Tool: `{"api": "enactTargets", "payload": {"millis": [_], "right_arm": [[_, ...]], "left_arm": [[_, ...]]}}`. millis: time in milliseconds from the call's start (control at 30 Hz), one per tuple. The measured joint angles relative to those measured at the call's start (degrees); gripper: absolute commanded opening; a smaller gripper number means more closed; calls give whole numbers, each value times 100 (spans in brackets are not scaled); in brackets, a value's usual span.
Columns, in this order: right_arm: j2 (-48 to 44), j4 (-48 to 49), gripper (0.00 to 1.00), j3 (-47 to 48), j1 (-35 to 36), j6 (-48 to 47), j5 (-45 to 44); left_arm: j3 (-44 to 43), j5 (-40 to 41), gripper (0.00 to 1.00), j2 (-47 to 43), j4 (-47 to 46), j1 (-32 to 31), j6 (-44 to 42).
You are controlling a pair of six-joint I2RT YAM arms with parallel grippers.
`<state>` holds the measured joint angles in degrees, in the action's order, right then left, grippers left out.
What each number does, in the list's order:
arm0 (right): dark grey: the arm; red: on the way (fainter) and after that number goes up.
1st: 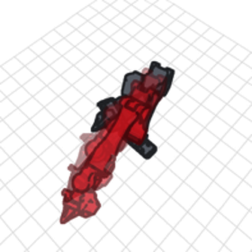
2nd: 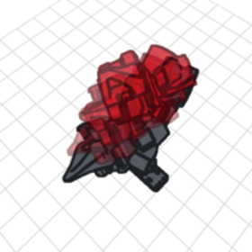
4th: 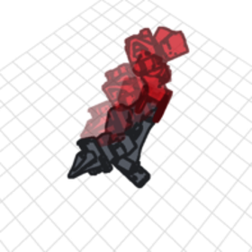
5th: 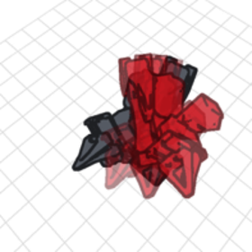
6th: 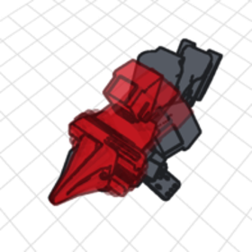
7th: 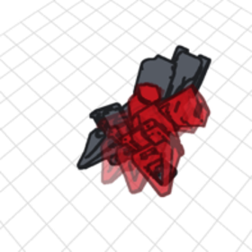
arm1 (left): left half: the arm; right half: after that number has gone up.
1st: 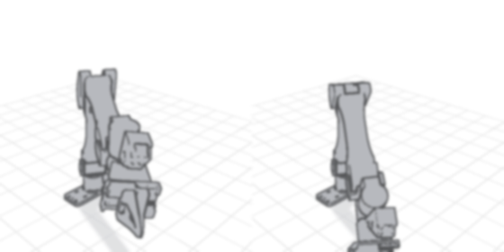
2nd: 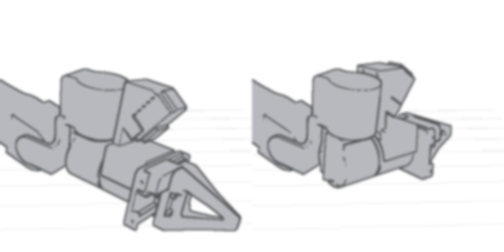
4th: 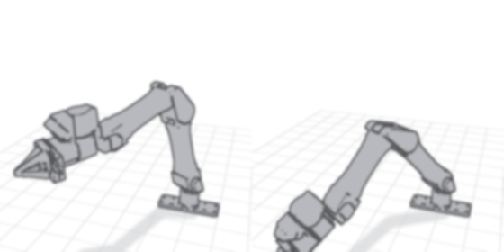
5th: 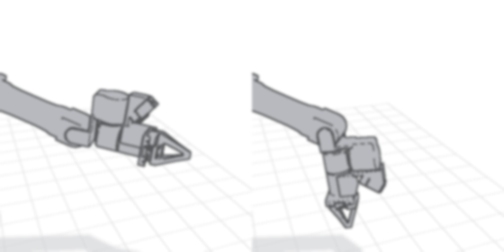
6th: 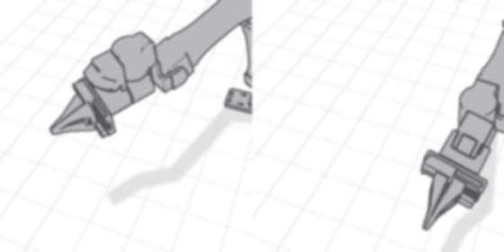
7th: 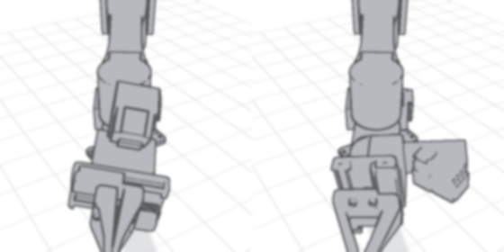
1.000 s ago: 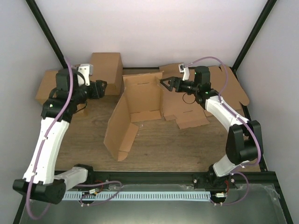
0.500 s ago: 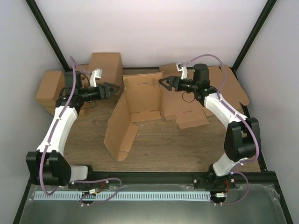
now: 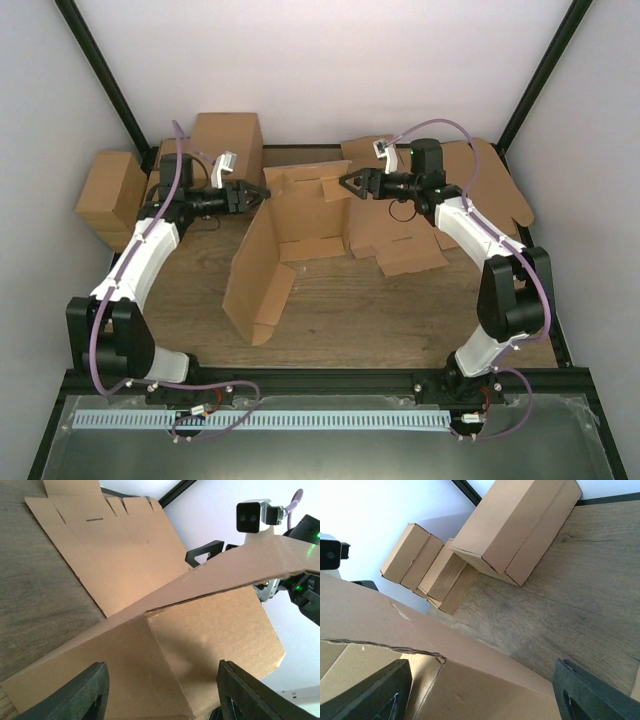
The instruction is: Fold the paper box
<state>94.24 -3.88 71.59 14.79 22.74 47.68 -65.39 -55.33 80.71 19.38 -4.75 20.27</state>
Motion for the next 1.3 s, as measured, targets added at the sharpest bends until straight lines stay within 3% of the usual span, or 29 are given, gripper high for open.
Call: {"api": "enactTargets", "payload": {"millis": [267, 633, 1300], "right_arm": [[0, -221, 80, 87, 11, -116, -31], [-66, -424, 81, 155, 52, -267, -238], [-1054, -376, 85, 562, 4, -496, -1143]], "left_arm": [[-15, 142, 36, 195, 83, -79, -96], [-275, 153, 38, 367, 229, -157, -192], [-396, 278, 38, 367, 455, -157, -321]]}}
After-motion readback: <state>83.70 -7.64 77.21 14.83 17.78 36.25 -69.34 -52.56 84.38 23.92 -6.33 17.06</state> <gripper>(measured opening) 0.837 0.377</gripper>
